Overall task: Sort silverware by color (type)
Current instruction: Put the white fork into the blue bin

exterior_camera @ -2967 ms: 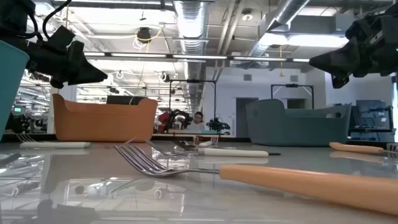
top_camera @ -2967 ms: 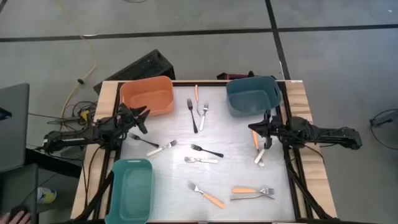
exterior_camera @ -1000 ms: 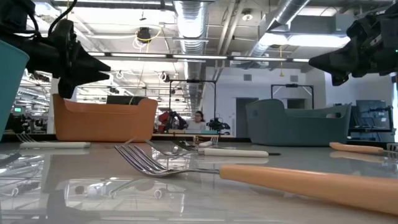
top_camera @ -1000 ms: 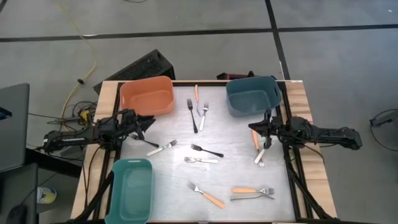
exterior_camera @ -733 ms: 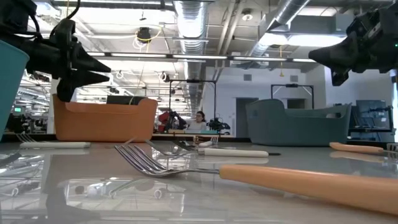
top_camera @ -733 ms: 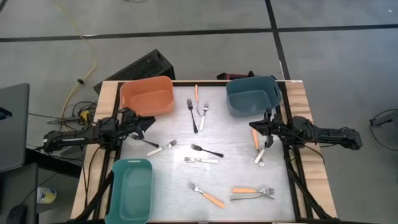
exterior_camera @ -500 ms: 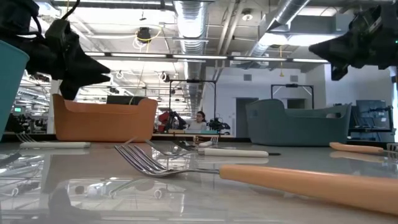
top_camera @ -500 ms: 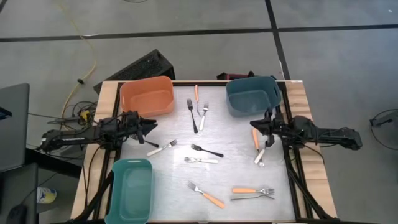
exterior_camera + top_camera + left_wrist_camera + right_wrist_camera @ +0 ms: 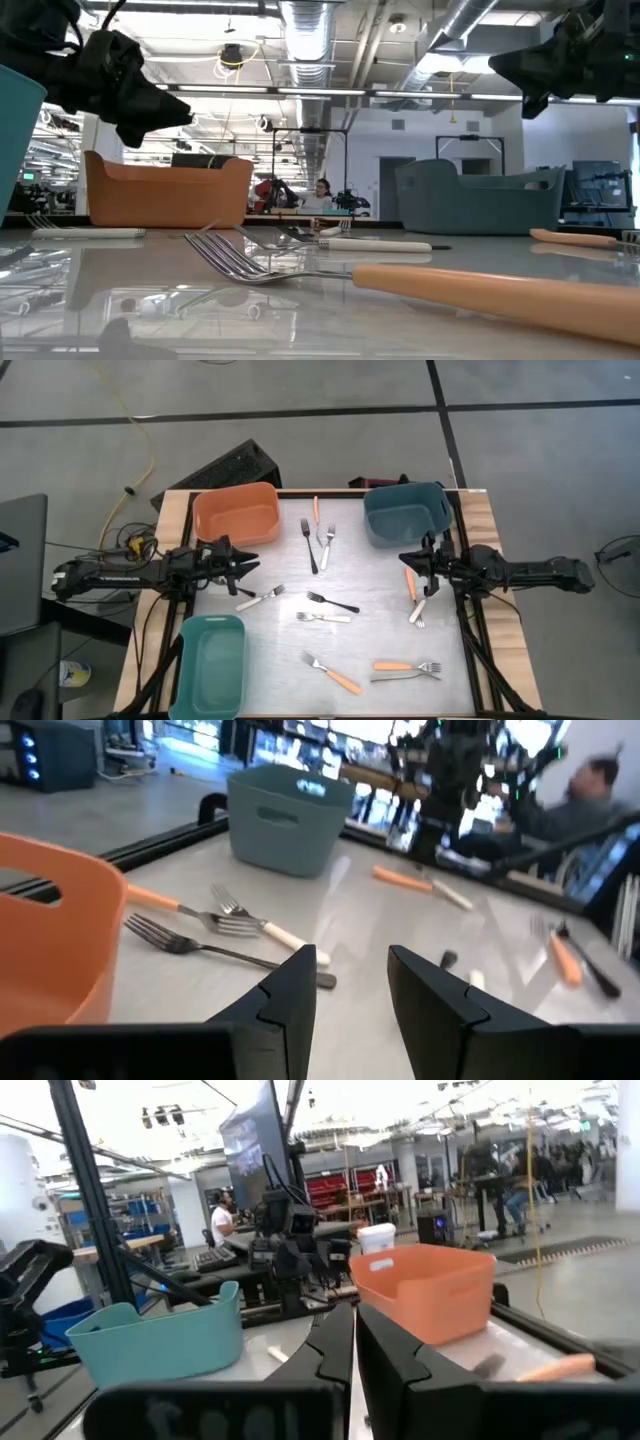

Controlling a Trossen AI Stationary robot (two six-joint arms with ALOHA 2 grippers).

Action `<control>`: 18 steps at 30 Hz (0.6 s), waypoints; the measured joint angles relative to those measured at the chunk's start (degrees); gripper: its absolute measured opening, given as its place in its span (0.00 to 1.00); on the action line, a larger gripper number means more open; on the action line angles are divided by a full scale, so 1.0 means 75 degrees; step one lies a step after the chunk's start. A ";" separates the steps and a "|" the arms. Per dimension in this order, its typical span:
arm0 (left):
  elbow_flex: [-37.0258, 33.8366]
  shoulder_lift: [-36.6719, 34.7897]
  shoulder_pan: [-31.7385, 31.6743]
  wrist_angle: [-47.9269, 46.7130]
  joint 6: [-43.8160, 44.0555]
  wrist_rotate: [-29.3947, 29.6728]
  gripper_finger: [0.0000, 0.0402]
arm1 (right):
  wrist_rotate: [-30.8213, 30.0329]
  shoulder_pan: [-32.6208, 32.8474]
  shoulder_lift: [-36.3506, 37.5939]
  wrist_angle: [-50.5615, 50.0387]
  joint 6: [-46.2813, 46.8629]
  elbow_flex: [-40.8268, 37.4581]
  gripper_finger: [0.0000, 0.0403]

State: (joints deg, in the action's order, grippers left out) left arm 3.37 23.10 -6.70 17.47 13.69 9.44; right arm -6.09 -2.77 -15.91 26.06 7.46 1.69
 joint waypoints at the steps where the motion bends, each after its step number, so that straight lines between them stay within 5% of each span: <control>1: 0.0098 0.0193 0.0000 -0.0008 -0.0128 -0.0005 0.28 | 0.0001 0.0040 -0.0254 0.0334 -0.0104 0.0004 0.11; 6: 0.0622 0.1024 0.0000 0.0004 -0.0738 -0.0008 0.28 | 0.0009 0.0237 -0.1408 0.1350 -0.0452 0.0109 0.11; 18: 0.1310 0.2496 0.0000 0.0006 -0.0844 0.0024 0.28 | 0.0018 0.0690 -0.4052 0.1129 -0.1064 0.1903 0.11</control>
State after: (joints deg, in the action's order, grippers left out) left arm 13.19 41.82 -6.70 17.52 7.36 9.63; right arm -5.95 2.40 -46.30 34.53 -0.52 15.97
